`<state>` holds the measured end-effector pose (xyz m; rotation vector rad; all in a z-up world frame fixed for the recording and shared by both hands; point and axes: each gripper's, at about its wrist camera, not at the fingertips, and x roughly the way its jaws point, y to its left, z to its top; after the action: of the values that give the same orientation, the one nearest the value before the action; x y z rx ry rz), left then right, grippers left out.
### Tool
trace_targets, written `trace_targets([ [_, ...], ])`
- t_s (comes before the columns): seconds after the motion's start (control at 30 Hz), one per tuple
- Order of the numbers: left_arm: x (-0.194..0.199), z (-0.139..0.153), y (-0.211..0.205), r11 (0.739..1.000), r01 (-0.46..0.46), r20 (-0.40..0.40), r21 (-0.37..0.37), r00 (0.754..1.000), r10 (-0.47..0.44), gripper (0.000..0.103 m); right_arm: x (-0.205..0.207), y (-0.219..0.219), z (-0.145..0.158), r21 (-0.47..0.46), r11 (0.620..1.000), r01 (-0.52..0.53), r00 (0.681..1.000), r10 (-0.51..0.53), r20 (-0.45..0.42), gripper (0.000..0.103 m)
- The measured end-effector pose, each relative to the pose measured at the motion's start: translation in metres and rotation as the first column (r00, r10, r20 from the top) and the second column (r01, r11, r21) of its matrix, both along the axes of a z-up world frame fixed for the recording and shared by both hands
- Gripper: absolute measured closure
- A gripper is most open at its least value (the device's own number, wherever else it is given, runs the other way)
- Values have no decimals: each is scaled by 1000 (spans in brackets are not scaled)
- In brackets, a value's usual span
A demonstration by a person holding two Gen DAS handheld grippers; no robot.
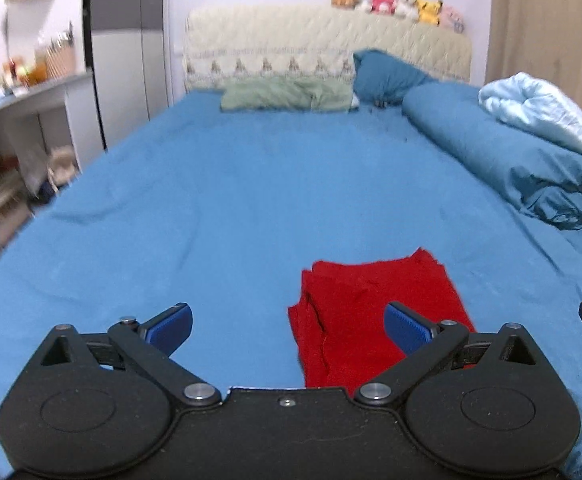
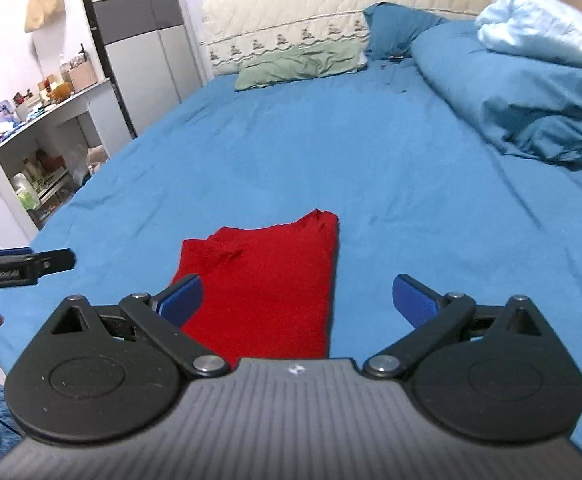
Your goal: Fold small clothes
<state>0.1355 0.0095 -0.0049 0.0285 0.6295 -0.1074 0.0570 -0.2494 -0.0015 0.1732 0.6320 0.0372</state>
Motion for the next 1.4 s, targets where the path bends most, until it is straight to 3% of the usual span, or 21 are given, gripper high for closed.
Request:
trace_targets([
  [0.1, -34, 11, 3, 1000, -17, 3, 1, 1000, 17, 0, -31, 13, 22, -20, 999, 28, 1000, -29, -9, 0],
  [0.23, -65, 10, 3, 1000, 2, -57, -1, 998, -2, 0, -65, 32, 32, -96, 994, 52, 997, -57, -49, 0],
  [0.4, -97, -1, -1, 998, -11, -72, 64, 997, 15, 0, -91, 43, 23, -141, 988, 70, 992, -84, -97, 0],
  [0.57, -118, -8, 0, 997, -29, -62, 76, 998, 34, 0, -106, 49, 4, -138, 988, 63, 986, -83, -144, 0],
  [1.4, -135, -3, -8, 996, 6, -34, 87, 999, -3, 0, -124, 56, 2, -156, 986, 61, 988, -82, -130, 0],
])
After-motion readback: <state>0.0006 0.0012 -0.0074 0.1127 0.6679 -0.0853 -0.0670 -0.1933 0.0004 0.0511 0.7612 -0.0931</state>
